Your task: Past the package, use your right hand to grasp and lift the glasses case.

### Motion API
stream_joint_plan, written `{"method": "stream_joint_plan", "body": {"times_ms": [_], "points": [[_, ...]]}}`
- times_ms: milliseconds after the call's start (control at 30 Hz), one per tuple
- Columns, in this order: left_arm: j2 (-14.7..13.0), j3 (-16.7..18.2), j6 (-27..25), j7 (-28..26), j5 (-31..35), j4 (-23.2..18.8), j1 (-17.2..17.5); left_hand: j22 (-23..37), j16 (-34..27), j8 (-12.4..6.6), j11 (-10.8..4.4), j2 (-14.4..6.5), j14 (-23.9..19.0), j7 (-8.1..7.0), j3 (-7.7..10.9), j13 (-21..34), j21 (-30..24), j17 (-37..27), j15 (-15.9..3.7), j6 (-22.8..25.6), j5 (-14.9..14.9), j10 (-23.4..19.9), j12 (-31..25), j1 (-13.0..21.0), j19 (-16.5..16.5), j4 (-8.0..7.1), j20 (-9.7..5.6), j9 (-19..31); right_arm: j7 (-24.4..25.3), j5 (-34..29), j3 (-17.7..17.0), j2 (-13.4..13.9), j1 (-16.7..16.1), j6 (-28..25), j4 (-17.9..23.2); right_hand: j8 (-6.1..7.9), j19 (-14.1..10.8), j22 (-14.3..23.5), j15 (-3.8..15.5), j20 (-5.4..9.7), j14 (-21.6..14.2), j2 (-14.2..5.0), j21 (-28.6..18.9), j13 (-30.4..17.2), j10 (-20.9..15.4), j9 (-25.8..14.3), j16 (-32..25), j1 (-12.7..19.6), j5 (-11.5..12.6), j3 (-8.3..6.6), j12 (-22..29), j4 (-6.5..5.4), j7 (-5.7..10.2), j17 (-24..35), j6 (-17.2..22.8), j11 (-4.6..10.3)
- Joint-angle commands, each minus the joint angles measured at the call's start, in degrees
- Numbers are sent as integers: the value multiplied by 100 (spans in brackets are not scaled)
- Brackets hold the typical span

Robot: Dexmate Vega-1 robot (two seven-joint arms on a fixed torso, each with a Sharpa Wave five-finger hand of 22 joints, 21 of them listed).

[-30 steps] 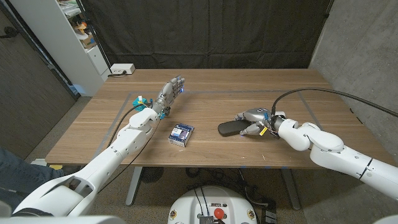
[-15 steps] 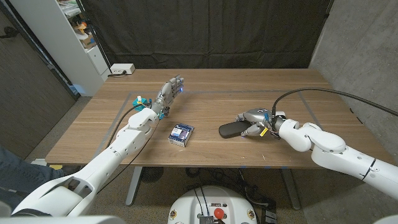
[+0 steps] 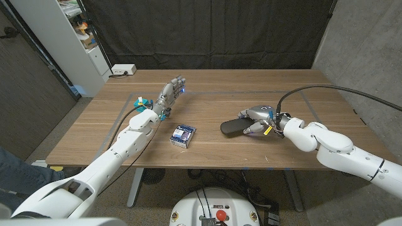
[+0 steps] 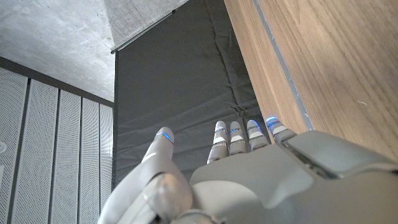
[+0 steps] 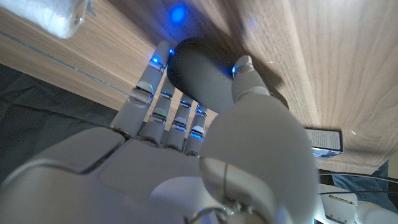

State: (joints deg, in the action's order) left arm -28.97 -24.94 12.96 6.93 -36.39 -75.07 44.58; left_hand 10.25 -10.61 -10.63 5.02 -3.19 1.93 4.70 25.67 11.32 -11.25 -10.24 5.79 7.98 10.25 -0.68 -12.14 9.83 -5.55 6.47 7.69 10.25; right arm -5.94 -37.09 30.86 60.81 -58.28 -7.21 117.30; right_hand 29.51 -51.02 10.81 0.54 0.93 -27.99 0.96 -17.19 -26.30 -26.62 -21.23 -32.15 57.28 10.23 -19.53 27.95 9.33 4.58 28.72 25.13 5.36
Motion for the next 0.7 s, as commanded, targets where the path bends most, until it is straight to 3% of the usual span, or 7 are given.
{"method": "stream_joint_plan", "body": {"times_ms": [33, 700], "points": [[-14, 24, 41, -31, -13, -65, 64, 28, -25, -16, 35, -46, 7, 20, -15, 8, -36, -26, 26, 47, 3, -38, -21, 15, -2, 5, 50, 13, 71, 89, -158, 82, -51, 123, 109, 59, 46, 14, 555, 7, -284, -815, -28, -47, -92, -129, 17, 795, 29, -29, 53, -29, 596, 19, 1687, 97], [-15, 16, 82, -73, 23, -149, 95, 28, -26, -15, 36, -48, 7, 23, -19, 8, -35, -26, 25, 47, 2, -34, -19, 16, -5, 7, 52, 12, 88, 370, -499, 298, -103, 385, 224, 62, 57, 17, 579, 53, -338, -875, -49, -175, -106, -139, 54, 886, 52, -52, 130, -38, 570, 89, 1695, 111]]}}
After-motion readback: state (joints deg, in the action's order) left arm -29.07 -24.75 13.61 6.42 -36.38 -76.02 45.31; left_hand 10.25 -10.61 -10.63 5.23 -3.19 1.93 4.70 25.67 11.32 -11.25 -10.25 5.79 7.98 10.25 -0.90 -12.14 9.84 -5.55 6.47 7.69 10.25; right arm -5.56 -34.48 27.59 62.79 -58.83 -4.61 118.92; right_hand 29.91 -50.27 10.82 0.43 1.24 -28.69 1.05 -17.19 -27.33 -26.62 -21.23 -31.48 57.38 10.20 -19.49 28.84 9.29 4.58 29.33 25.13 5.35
